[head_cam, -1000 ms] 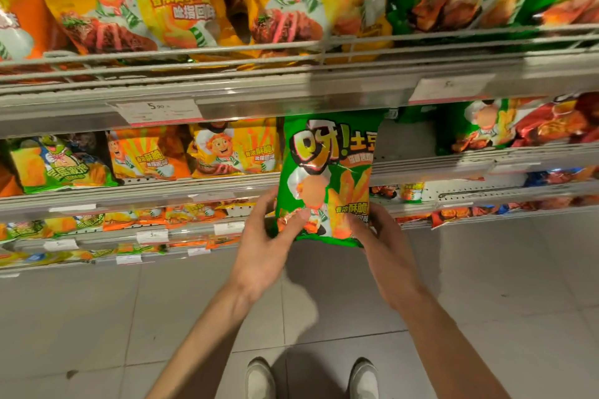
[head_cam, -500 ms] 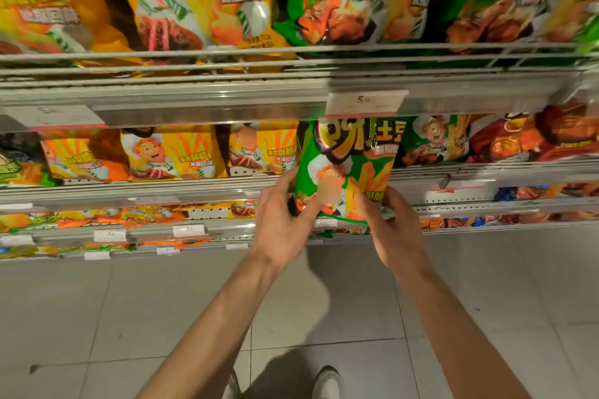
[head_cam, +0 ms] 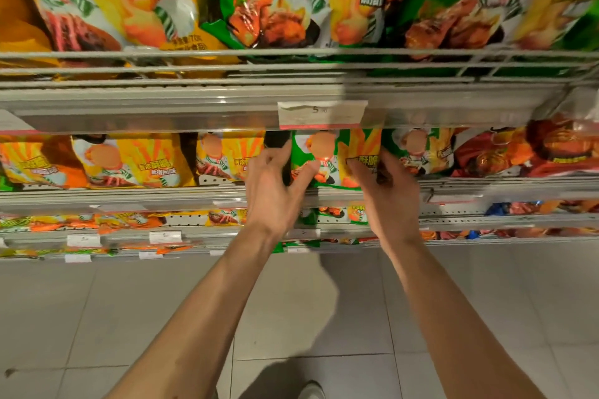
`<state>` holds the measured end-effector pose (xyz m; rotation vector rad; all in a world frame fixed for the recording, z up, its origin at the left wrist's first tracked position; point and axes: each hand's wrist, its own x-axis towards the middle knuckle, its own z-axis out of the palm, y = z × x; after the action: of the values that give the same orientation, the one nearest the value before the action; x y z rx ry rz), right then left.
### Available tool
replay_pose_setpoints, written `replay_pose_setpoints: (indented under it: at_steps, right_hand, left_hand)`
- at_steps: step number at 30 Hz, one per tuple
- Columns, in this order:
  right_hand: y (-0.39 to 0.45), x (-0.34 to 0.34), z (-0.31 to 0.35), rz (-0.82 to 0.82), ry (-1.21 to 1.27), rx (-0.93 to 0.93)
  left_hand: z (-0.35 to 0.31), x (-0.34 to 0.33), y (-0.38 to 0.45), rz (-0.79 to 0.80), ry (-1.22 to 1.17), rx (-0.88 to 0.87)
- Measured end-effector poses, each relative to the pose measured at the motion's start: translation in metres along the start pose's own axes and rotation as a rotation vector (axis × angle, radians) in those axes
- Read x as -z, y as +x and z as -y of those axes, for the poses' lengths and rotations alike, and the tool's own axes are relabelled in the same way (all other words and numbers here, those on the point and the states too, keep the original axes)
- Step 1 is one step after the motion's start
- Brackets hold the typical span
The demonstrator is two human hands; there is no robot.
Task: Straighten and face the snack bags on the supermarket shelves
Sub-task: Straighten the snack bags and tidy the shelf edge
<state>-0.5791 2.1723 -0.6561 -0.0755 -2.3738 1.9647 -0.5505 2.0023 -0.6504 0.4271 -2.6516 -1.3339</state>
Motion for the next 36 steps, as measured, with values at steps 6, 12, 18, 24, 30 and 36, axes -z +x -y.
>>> replay_pose_setpoints:
  at_steps: [6,12,18,24,30,36]
  right_hand:
    - [0.017,-0.005,-0.006,0.130,-0.131,0.000]
    - [0.007,-0.004,-0.015,0.172,-0.652,0.226]
    - [0.007,0.006,-0.020,0.132,-0.785,0.249]
    - [-0.002,0.019,-0.012,0.154,-0.517,0.061]
    - [-0.044,0.040,0.006,0.059,-0.209,-0.156]
    - [-0.101,0.055,0.046,0.045,-0.084,-0.225]
  left_hand:
    - [0.008,-0.009,0.009,0.031,-0.027,-0.019]
    - [0.014,-0.011,-0.002,0.007,0.044,-0.078]
    - [0.021,-0.004,-0.002,0.125,0.122,-0.082]
    - [0.018,0.010,-0.004,0.154,-0.047,0.043]
    - [0.001,0.050,-0.053,0.066,-0.254,0.150]
    - [-0.023,0.114,-0.119,-0.001,-0.397,0.221]
